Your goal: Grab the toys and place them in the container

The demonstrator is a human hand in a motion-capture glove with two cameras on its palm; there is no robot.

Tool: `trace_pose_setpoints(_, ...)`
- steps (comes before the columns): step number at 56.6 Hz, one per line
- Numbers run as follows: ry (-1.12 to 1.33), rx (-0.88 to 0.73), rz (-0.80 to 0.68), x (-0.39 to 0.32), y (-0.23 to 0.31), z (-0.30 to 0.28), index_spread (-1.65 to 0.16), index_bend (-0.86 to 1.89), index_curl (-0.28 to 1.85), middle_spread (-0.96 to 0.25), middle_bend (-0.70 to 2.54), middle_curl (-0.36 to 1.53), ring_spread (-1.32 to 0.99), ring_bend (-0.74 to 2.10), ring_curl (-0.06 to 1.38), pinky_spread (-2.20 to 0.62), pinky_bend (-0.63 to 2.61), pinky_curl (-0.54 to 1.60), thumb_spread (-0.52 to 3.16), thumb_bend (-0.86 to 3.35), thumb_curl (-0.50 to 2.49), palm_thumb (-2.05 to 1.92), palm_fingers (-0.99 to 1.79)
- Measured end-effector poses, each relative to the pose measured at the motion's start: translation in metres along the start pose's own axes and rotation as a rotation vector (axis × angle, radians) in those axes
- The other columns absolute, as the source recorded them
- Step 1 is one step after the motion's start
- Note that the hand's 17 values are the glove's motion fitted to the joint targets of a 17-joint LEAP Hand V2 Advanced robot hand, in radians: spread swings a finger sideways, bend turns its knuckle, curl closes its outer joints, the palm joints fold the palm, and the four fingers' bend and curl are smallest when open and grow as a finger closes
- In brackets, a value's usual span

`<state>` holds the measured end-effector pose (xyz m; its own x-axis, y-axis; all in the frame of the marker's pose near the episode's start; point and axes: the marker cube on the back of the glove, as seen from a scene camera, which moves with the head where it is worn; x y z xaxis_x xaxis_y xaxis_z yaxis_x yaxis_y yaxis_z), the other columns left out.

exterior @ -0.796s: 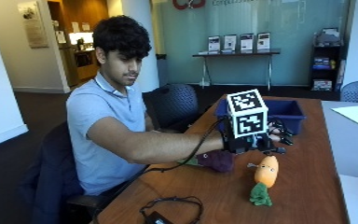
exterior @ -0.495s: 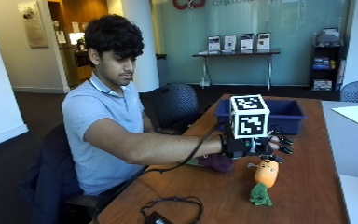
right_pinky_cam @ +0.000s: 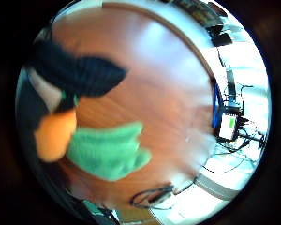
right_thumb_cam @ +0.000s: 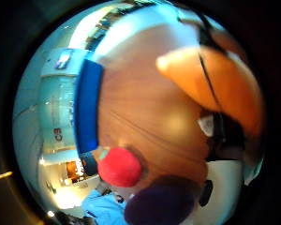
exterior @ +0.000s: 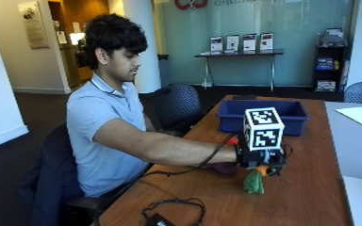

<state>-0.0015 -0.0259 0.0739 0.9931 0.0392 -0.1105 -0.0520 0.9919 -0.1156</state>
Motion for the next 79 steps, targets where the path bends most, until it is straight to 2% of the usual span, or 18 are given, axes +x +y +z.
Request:
trace_pose_setpoints(4,-0.075,0.103,-0.045,-0.033,-0.012,-0.030,-0.30,0.08,0.08,-0.04,0.54,0.31,-0.17,0.94,0.36,-0.21,0.94,0.36,1.61,0.46,0.37,0.59,0.86)
trace_pose_setpoints(8,-0.094,0.156,-0.092,-0.069,-0.024,-0.056,-0.29,0.10,0.08,-0.04,0.58,0.34,-0.18,1.03,0.41,-0.25,1.01,0.40,1.60,0.51,0.40,0.68,0.88)
trace_pose_setpoints(19,-0.073,0.158,-0.269,-0.188,-0.050,-0.102,-0.25,0.14,0.08,-0.03,0.64,0.40,-0.19,1.15,0.48,-0.31,1.09,0.45,1.58,0.59,0.47,0.79,0.91)
trace_pose_setpoints(31,-0.020,0.069,-0.505,-0.330,-0.059,-0.074,-0.24,0.15,0.09,-0.02,0.66,0.44,-0.19,1.18,0.49,-0.33,1.12,0.47,1.57,0.61,0.50,0.80,0.88)
trace_pose_setpoints(40,0.012,-0.014,-0.537,-0.378,-0.062,-0.048,-0.24,0.11,0.09,-0.02,0.69,0.48,-0.19,1.21,0.50,-0.33,1.13,0.47,1.57,0.60,0.50,0.76,0.85)
trace_pose_setpoints(44,0.044,-0.098,-0.506,-0.379,-0.060,-0.039,-0.25,0.05,0.06,-0.02,0.69,0.49,-0.20,1.20,0.49,-0.34,1.15,0.46,1.57,0.54,0.47,0.66,0.74)
trace_pose_setpoints(47,0.072,-0.133,-0.493,-0.370,-0.056,-0.038,-0.27,0.09,0.09,-0.03,0.61,0.48,-0.19,1.07,0.49,-0.29,1.18,0.50,1.58,0.42,0.38,0.39,0.27)
trace_pose_setpoints(50,0.095,-0.161,-0.488,-0.360,-0.051,-0.039,-0.28,0.22,0.14,-0.02,0.50,0.45,-0.15,0.88,0.46,-0.18,1.16,0.51,1.52,0.28,0.31,0.17,-0.05)
trace_pose_setpoints(58,0.141,-0.241,-0.465,-0.310,-0.025,-0.045,-0.29,0.19,0.17,-0.02,0.38,0.39,-0.11,0.66,0.31,-0.04,1.09,0.41,1.44,0.15,0.27,-0.01,-0.09)
trace_pose_setpoints(70,0.170,-0.371,-0.410,-0.207,0.032,-0.035,-0.30,0.16,0.21,-0.01,0.22,0.35,-0.06,0.50,0.25,0.04,1.05,0.38,1.42,0.08,0.27,-0.01,-0.13)
trace_pose_setpoints(79,0.209,-0.406,-0.356,-0.152,0.066,-0.010,-0.31,0.14,0.22,0.00,0.16,0.34,-0.04,0.41,0.23,0.06,1.06,0.37,1.46,0.10,0.29,0.06,-0.11)
